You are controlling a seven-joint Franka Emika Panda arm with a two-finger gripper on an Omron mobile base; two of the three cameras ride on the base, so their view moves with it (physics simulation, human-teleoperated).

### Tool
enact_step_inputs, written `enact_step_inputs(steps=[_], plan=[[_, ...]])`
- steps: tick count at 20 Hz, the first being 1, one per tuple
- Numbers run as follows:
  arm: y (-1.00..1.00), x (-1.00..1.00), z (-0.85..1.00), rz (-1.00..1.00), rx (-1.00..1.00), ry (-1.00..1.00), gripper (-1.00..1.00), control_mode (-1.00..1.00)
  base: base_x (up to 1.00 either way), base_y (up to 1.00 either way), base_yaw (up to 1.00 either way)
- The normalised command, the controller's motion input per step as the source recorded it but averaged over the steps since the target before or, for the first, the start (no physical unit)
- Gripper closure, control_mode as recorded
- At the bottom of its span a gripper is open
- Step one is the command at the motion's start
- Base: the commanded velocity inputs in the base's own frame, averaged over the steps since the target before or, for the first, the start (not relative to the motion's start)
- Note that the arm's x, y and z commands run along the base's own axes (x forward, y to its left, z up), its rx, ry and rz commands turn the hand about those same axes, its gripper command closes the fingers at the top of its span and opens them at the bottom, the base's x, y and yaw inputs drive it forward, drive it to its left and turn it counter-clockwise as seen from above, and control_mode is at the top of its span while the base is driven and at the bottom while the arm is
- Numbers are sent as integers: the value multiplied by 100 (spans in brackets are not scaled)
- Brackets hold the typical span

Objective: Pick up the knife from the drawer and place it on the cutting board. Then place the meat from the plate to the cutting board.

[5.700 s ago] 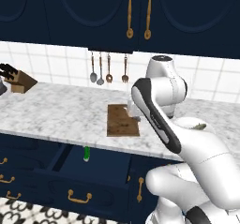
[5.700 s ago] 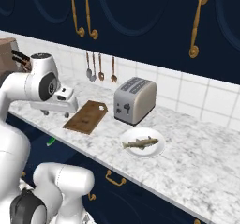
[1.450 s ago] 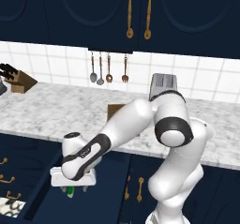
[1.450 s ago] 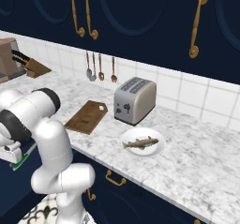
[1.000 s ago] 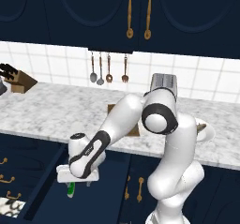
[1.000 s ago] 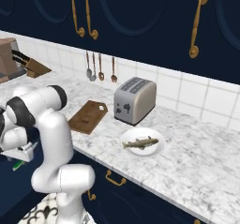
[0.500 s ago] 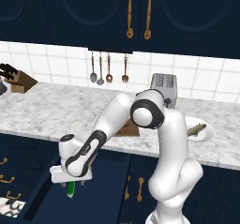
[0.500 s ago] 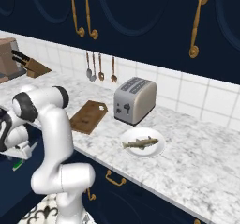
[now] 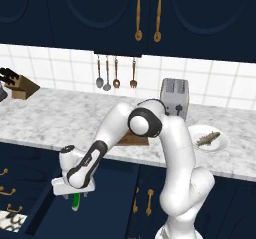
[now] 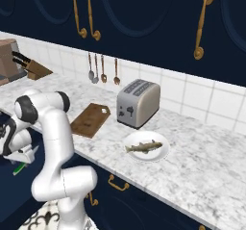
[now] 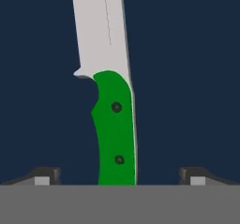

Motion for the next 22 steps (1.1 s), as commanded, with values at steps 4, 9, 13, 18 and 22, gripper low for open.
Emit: enact_step_inputs(steps=[4, 9, 13, 18, 22], plan=[[0, 0, -27, 0, 0, 0, -100, -100, 0, 0, 0], [0, 0, -27, 0, 0, 0, -100, -100, 0, 0, 0], [3, 0, -34, 0, -3, 0, 100, -100, 0, 0, 0], [16, -2, -16, 0, 0, -8, 100, -100, 0, 0, 0], [29, -71, 40, -2, 0, -12, 100, -100, 0, 0, 0]])
